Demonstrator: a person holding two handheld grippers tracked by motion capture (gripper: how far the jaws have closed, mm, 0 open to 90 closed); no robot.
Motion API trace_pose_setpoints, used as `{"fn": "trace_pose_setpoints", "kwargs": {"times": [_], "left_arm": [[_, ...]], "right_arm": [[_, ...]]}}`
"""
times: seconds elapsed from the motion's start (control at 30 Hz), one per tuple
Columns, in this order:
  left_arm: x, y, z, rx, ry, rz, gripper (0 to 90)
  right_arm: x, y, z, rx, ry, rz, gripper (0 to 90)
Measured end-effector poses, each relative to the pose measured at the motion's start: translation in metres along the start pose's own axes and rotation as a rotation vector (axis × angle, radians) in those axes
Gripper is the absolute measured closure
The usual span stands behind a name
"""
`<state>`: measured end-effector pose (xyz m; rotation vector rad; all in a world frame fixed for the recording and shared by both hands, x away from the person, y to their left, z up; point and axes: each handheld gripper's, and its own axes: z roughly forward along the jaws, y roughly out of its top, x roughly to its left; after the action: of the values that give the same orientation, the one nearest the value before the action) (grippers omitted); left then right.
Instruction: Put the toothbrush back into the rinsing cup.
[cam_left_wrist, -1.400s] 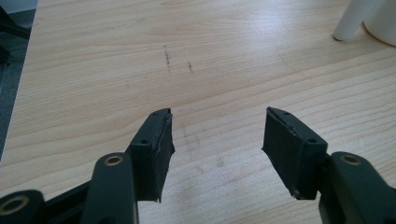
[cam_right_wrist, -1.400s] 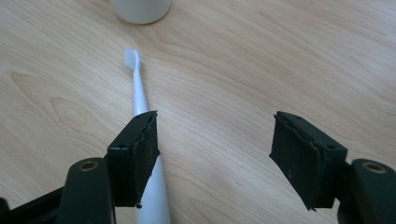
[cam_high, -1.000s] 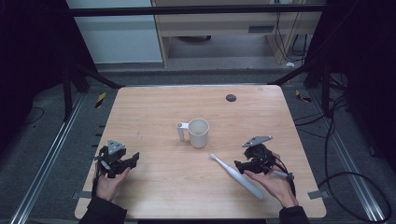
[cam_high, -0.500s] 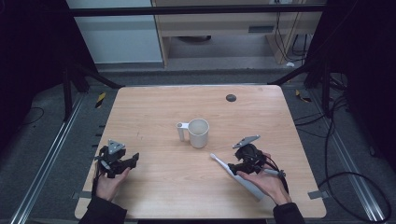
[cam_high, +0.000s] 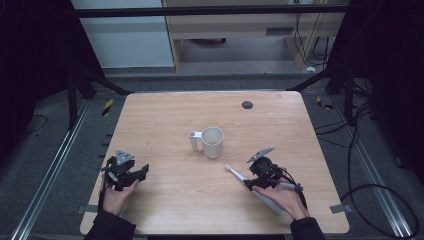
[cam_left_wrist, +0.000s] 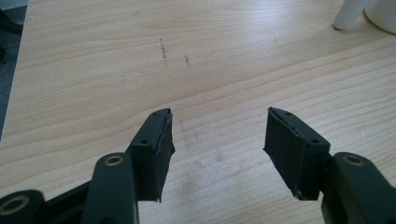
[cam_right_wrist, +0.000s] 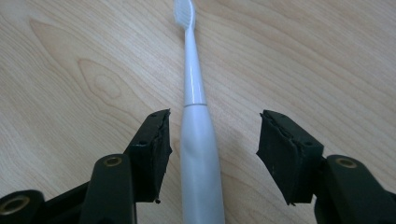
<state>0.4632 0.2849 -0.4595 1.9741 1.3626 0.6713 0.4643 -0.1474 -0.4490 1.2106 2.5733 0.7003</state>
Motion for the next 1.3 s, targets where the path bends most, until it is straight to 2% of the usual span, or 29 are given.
{"fn": "trace_pose_setpoints", "kwargs": {"times": [0.13, 0.57, 1.07, 1.3], "left_arm": [[0.000, 0.000, 0.001, 0.004, 0.000, 0.004, 41.1], [-0.001, 0.000, 0.001, 0.009, -0.003, 0.008, 41.0], [-0.001, 0.000, 0.002, 0.016, -0.007, 0.011, 41.0], [-0.001, 0.000, 0.002, 0.018, -0.008, 0.012, 41.0]], "right_arm": [[0.000, -0.003, 0.002, 0.025, 0.016, 0.003, 46.0], [0.002, -0.005, 0.011, 0.081, 0.023, -0.002, 50.1], [0.002, -0.005, 0.017, 0.122, 0.038, -0.016, 55.6], [0.002, -0.005, 0.020, 0.137, 0.048, -0.009, 58.8]]}}
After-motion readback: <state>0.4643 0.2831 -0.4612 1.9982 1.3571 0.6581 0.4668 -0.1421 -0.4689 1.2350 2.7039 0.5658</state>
